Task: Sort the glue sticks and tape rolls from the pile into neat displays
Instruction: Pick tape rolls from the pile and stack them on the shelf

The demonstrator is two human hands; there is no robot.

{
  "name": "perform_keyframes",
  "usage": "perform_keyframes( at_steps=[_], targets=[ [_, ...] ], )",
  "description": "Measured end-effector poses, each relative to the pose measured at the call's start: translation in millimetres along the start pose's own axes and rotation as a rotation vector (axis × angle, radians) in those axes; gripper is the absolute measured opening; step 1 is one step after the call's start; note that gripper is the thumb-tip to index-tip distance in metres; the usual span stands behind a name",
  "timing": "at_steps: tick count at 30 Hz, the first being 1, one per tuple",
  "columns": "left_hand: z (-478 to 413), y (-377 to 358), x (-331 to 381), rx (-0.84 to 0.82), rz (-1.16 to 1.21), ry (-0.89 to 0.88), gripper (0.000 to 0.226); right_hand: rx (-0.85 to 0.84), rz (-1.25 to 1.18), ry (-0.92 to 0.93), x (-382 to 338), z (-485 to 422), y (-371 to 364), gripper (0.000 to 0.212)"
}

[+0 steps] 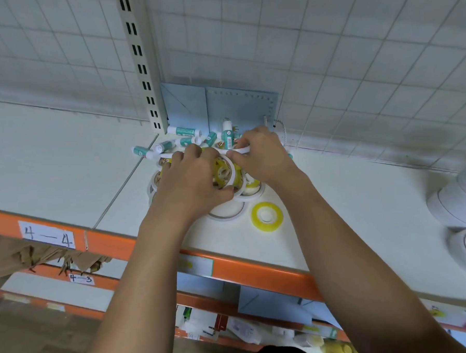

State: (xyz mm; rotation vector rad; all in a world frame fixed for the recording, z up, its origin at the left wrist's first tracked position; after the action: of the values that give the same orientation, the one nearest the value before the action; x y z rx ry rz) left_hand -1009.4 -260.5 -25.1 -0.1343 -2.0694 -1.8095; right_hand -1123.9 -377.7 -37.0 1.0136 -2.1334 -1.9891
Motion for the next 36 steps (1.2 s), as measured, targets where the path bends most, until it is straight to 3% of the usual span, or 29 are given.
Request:
perform_keyframes(
  at_steps=[5, 12, 16, 18, 23, 29, 36],
  targets=[
    [0.1, -1.5, 1.1, 0.001, -0.002, -0.018, 0.073, 0.044, -0.040, 0.031, 10.2, 17.5, 8.9, 0.037],
    [3.1, -3.9, -0.5, -0.016, 0.010, -0.018, 0.073, -0.036, -0.110, 0.031, 17.1, 30.3, 10.4, 0.041],
    [5.3, -4.8, -2.8, -0.017, 0.019, -0.007, 0.073, -0.086, -0.082, 0.047, 16.6, 28.8, 9.9, 0.082],
    [6.7, -4.6, -5.0, -0.005, 0.016, -0.003, 0.075, -0.150, -0.067, 0.056, 14.4, 24.2, 8.4, 0.091],
    [12.5, -3.3, -8.1, 0.004, 0.032, 0.001, 0.074, -0.192, -0.079, 0.105, 9.1, 19.3, -0.5, 0.061],
    [19.3, 1.3, -3.4, 0.013, 0.050, -0.010, 0.078, -0.027, -0.158, 0.086, 16.1, 36.4, 21.8, 0.075],
    [24.4, 1.8, 27.2, 0.027, 0.077, -0.116, 0.079, 0.086, -0.098, 0.018, 44.5, 76.1, 54.8, 0.071]
  ],
)
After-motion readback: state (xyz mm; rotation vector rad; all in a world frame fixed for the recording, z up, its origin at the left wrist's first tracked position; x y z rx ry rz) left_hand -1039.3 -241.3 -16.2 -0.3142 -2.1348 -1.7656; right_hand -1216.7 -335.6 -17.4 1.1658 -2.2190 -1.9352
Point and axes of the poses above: each hand's wrist, its own z-axis away from the middle knuckle, its own y-axis out of the back of the hand, x = y × z, the point moved 3 cm from there along -z, towards the middle knuckle, and after that the axes turned 2 degrees about z, right-handed, at the moved point
